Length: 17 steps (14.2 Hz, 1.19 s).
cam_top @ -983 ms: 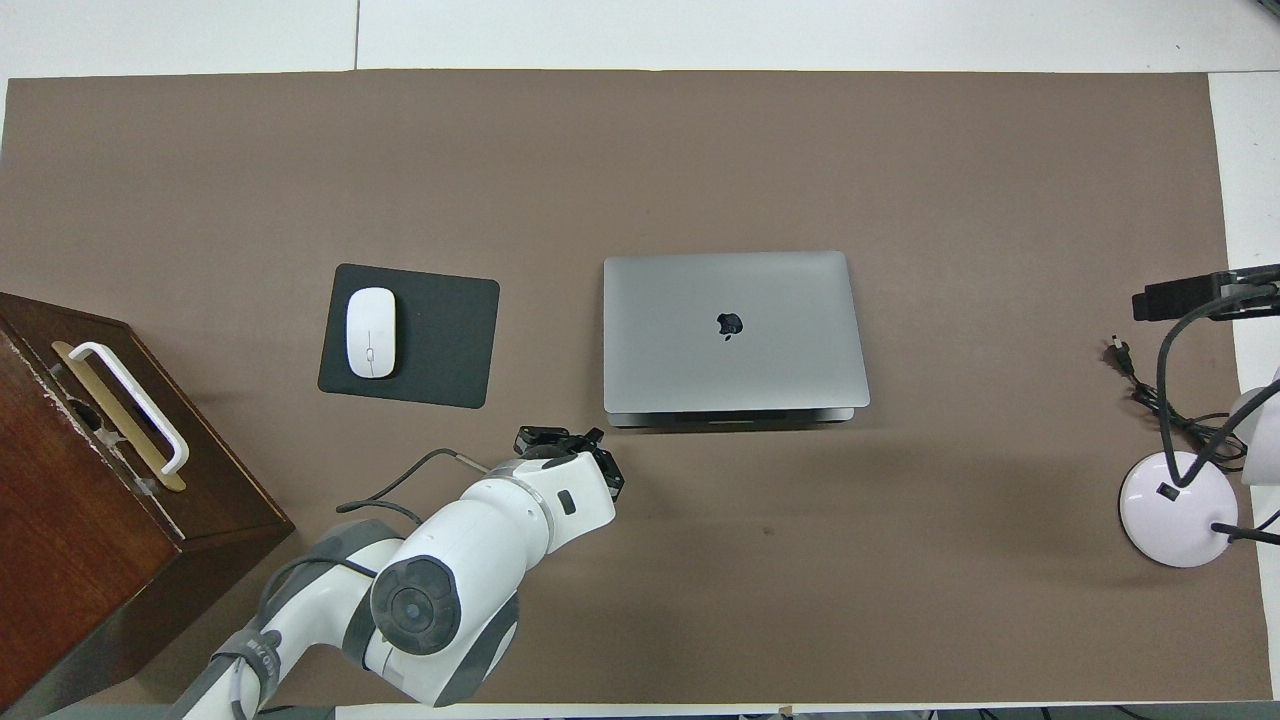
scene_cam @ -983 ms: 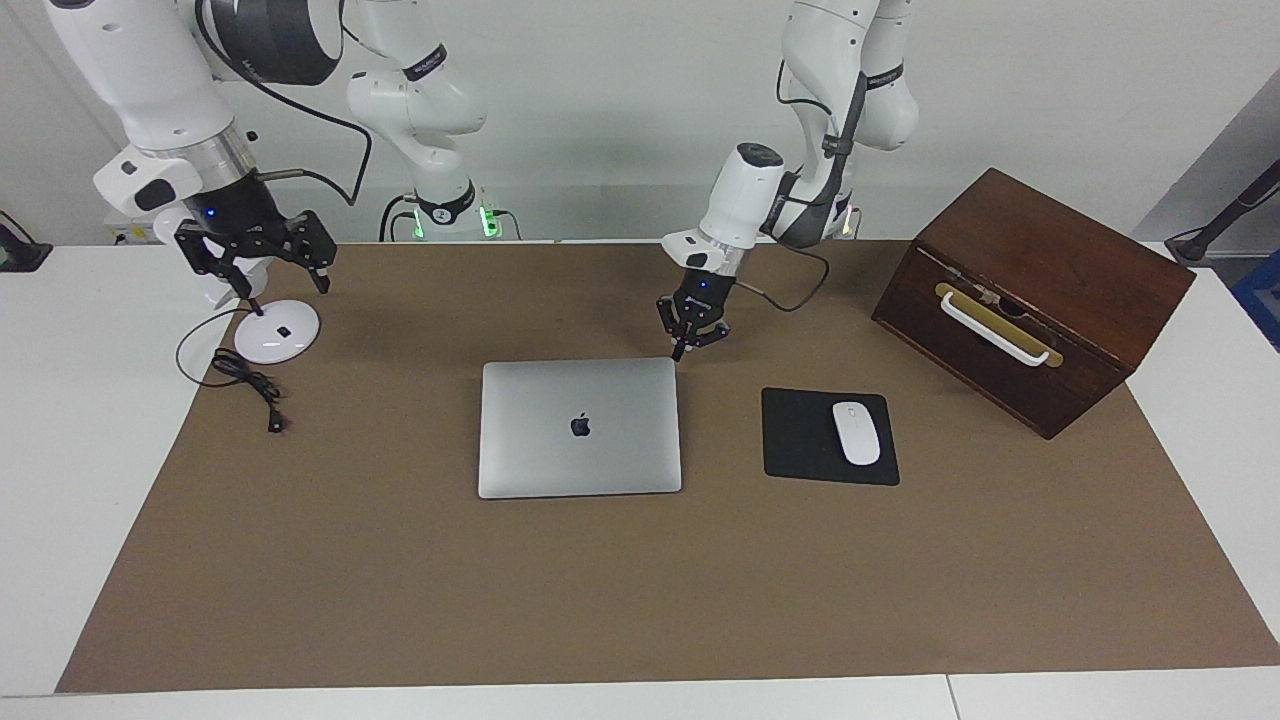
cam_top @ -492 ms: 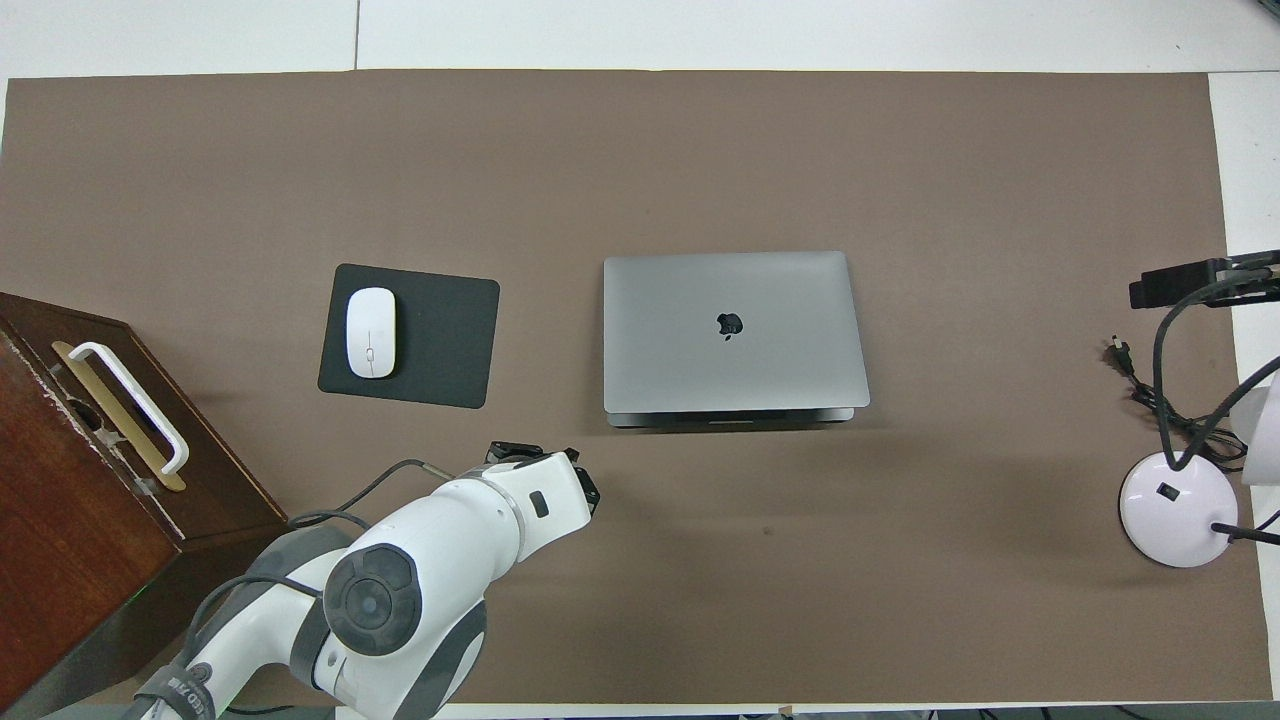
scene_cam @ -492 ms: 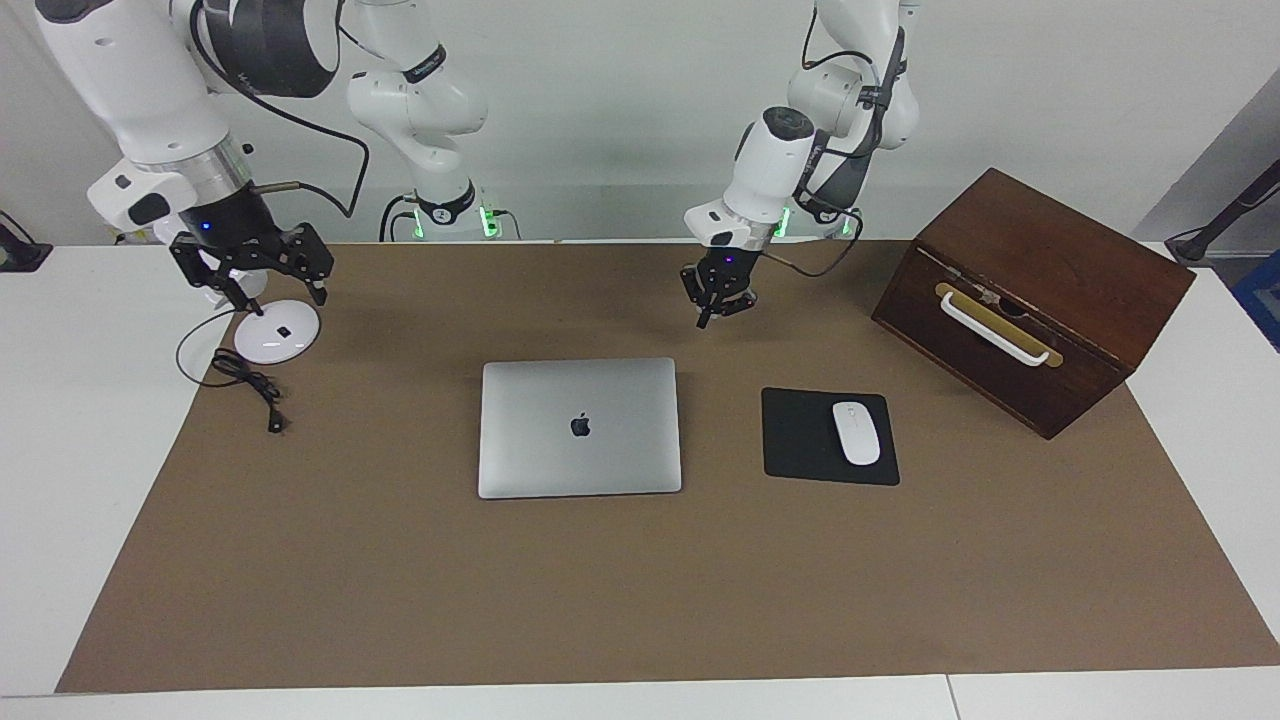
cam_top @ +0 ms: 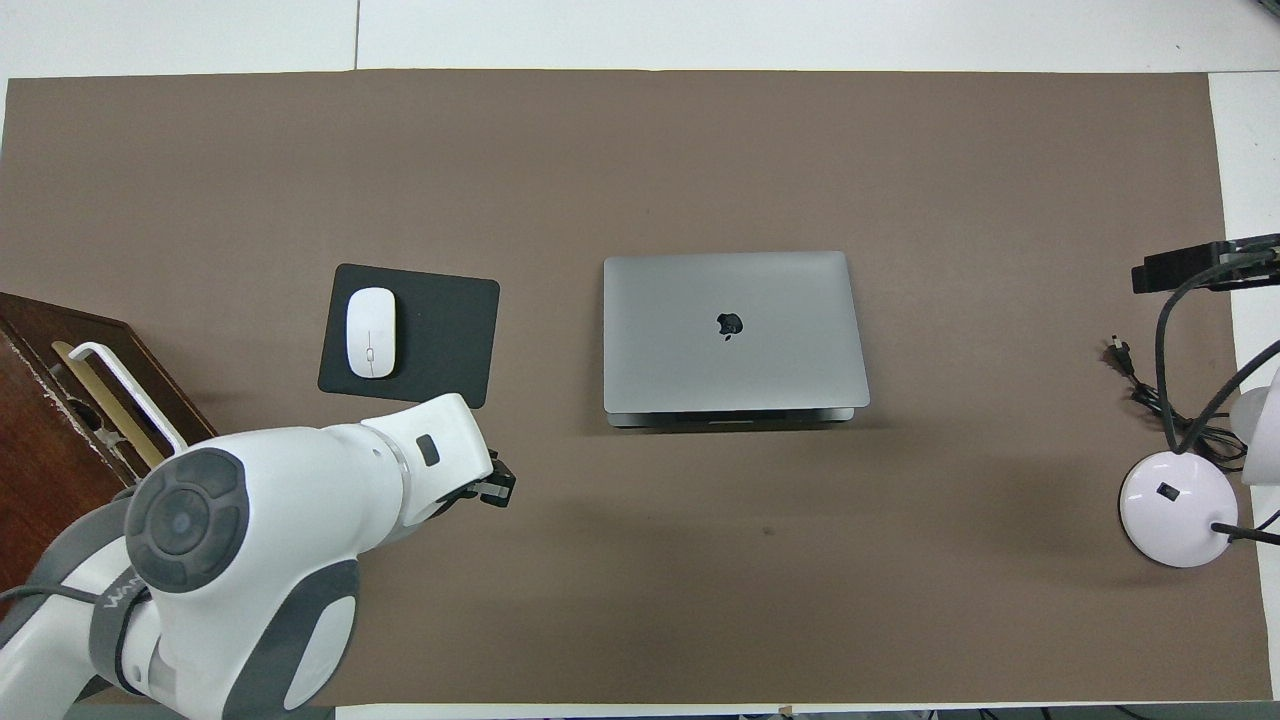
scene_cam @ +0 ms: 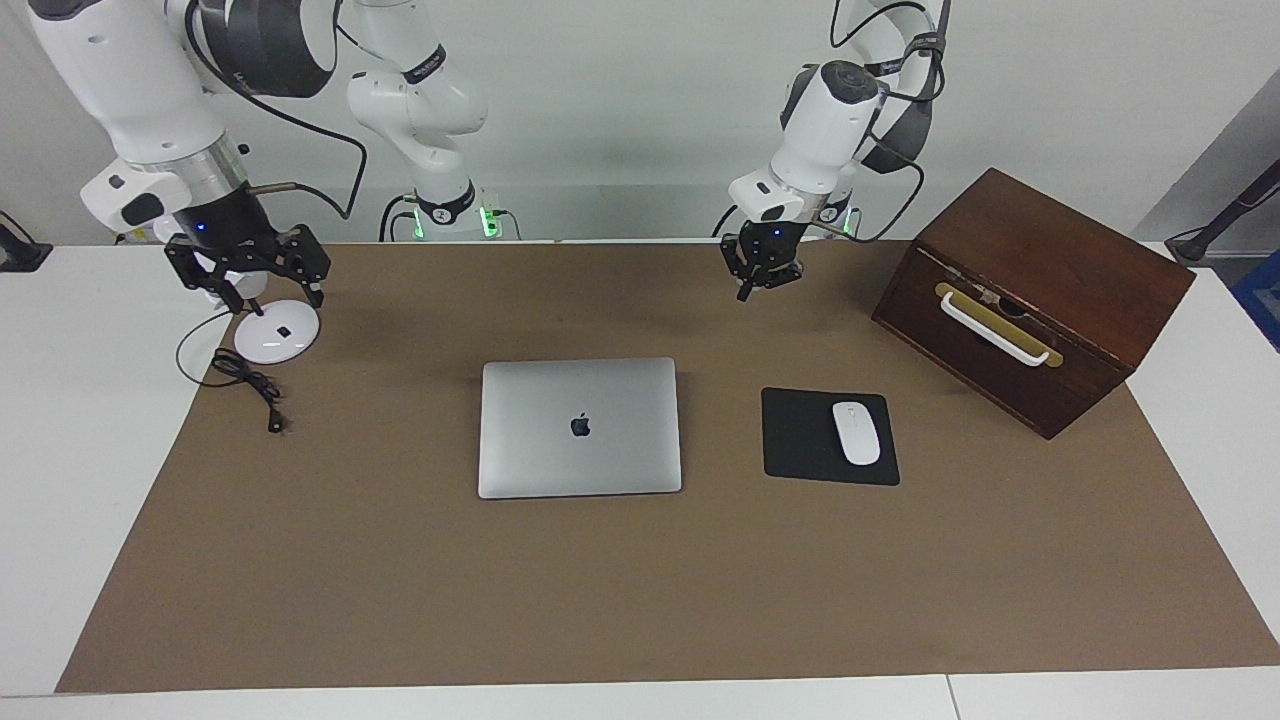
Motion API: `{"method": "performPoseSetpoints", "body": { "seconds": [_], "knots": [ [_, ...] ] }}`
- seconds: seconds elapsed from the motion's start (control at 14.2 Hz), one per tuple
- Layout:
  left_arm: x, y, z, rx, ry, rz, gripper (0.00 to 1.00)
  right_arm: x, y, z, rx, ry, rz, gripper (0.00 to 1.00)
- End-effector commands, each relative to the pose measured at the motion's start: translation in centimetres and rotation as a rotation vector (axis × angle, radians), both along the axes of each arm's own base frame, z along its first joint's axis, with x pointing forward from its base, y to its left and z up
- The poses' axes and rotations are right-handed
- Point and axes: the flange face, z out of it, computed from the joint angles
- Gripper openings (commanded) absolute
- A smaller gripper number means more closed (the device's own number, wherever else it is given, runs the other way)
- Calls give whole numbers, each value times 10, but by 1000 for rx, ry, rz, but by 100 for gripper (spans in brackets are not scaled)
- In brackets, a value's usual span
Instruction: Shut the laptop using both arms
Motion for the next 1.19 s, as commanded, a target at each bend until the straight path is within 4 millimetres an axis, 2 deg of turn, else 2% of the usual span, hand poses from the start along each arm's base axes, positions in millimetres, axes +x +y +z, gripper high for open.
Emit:
{"method": "performPoseSetpoints", "body": {
  "seconds": [0.0, 0.07, 0.14, 0.21, 0.28, 0.42, 0.63, 0.7, 0.84, 1.12],
  "knots": [
    [16, 19, 28, 62, 6, -2, 0, 7, 0, 2, -14, -4, -12, 100],
    [21, 29, 32, 75, 13, 14, 0, 7, 0, 2, -12, -2, -12, 100],
    [26, 37, 36, 83, 14, 31, 30, 7, -1, 2, -14, -4, -14, 100],
    [29, 43, 41, 91, 13, 42, 92, 7, -1, 1, -12, -1, -14, 100],
    [35, 52, 54, 98, 2, 57, 100, 7, -1, 1, -11, -1, -14, 100],
    [50, 75, 76, 103, 7, 104, 100, 8, 1, -1, -6, -1, -11, 100],
    [65, 115, 91, 96, -4, 190, 100, 8, 2, -7, -2, 9, -12, 100],
    [70, 124, 101, 89, -17, 224, 100, 9, 2, -8, -2, 9, -13, 100],
    [80, 143, 108, 95, -6, 273, 100, 10, 2, -9, -2, 5, -13, 100],
    [113, 178, 143, 167, -17, 320, 100, 9, 2, -15, 0, 26, -13, 100]
  ]
}}
